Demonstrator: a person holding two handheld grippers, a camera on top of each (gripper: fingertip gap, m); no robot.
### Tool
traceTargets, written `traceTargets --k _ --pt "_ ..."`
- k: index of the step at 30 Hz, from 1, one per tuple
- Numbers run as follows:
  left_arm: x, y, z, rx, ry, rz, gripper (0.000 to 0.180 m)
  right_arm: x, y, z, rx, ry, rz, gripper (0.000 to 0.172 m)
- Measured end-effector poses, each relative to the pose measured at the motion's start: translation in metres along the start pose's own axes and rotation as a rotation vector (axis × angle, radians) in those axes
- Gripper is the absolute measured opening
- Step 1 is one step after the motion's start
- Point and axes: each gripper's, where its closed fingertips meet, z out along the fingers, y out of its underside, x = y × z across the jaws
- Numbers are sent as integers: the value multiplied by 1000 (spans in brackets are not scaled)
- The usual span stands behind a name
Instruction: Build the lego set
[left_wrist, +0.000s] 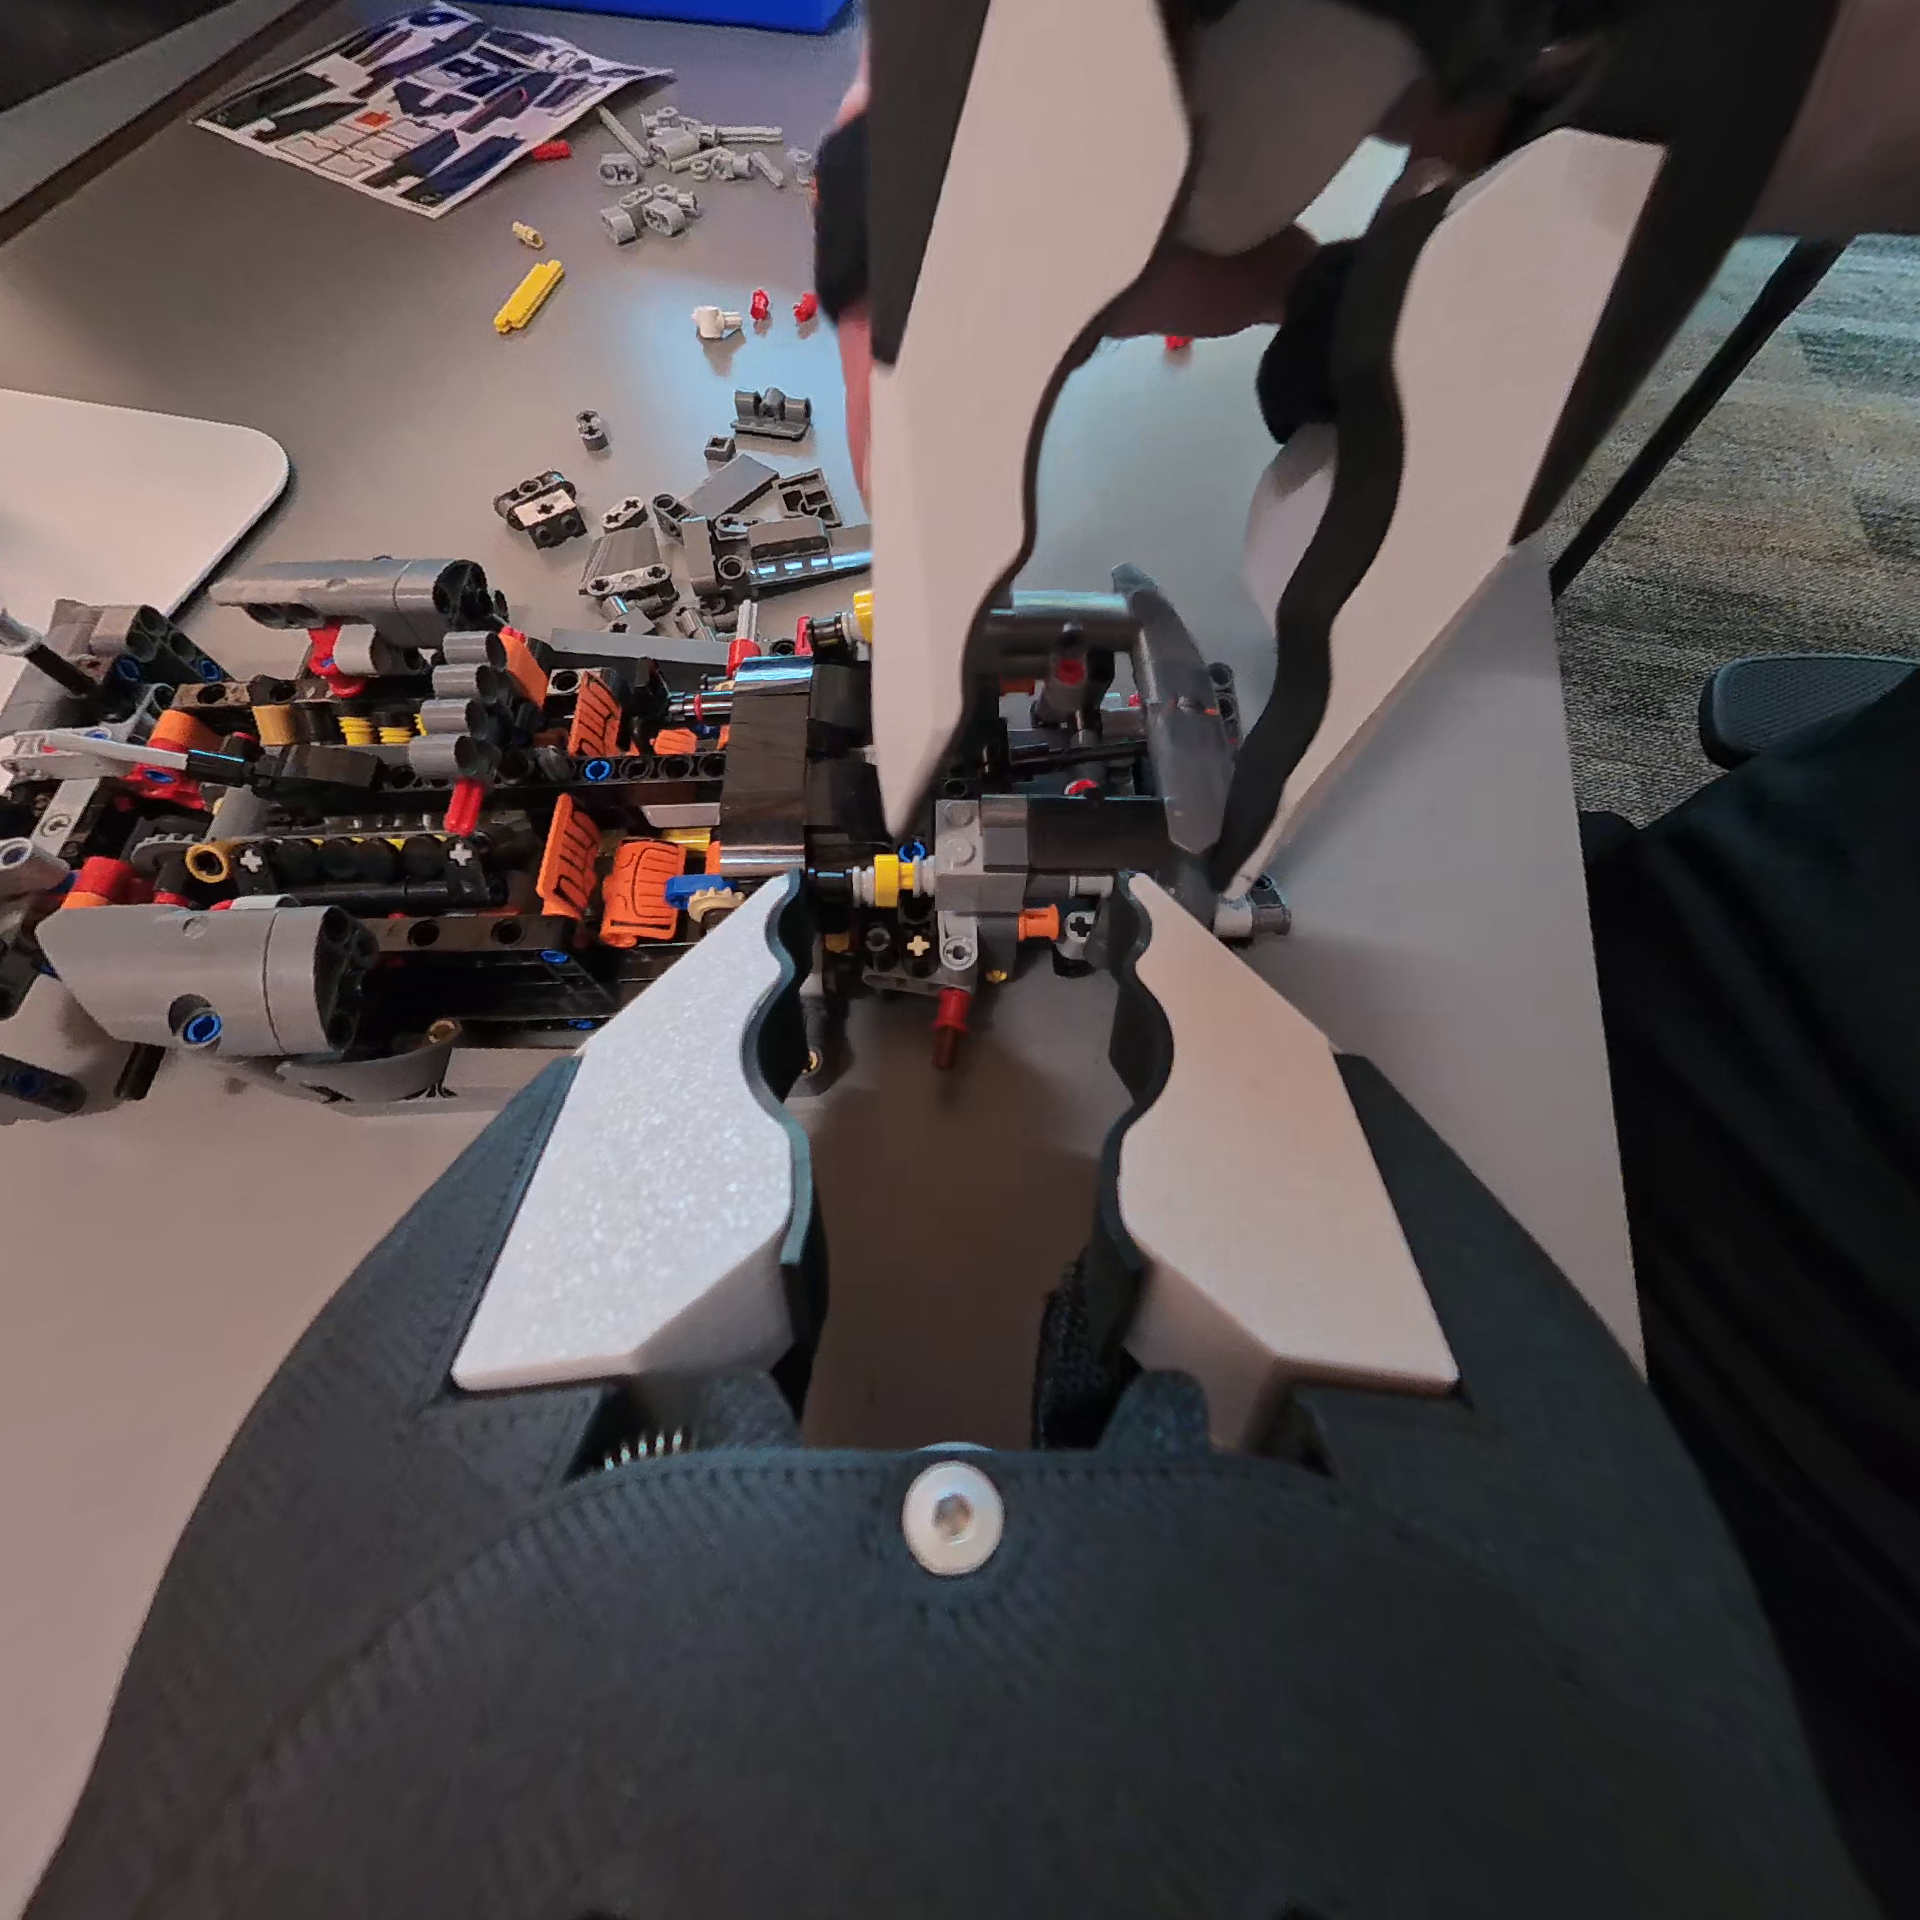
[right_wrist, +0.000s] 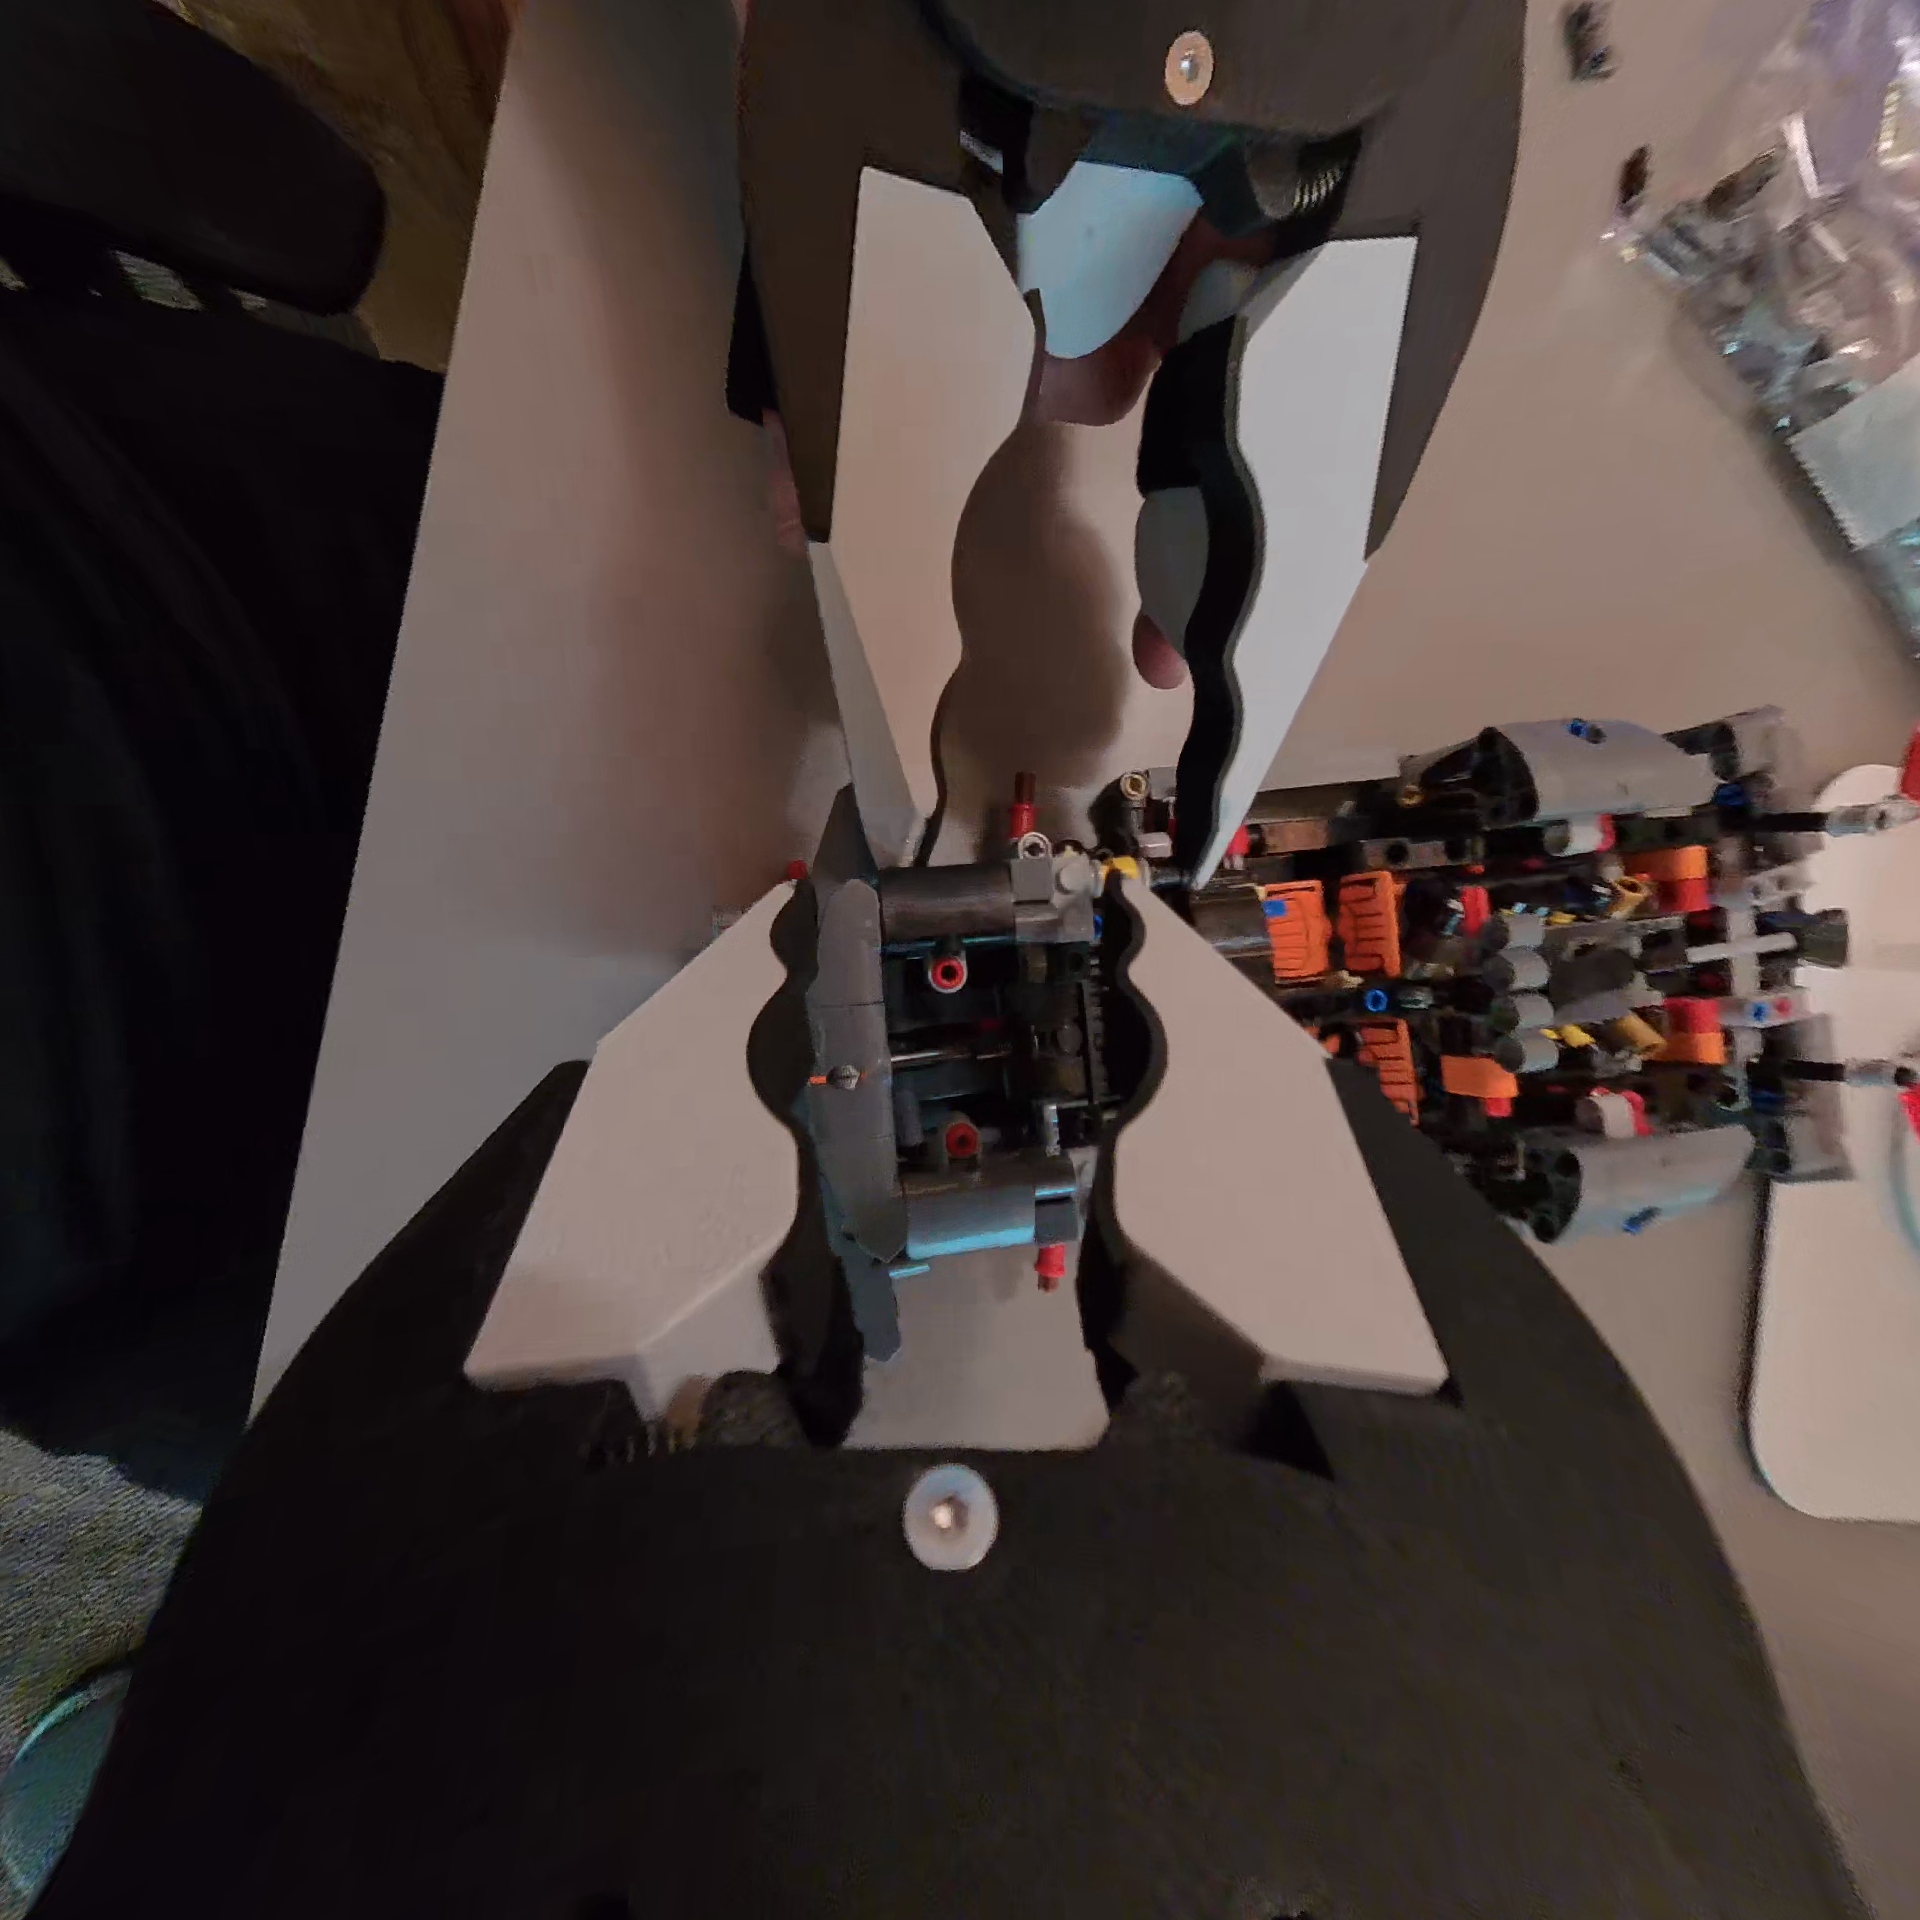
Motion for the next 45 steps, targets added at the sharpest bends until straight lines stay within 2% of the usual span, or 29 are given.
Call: traceTargets --k 4,39,43,45 --pt "0 0 0 -1 2 -1 55 -1 0 2 1 -34 4 50" --pt "-2 -1 1 -2 1 -19 51 4 1 2 -11 -2 -47 47" --pt "-2 -2 1 4 3 -9 52 3 -2 0 16 3 -39 47" --pt "-2 -2 0 8 3 -16 52 1 -8 -6 45 3 -27 56"
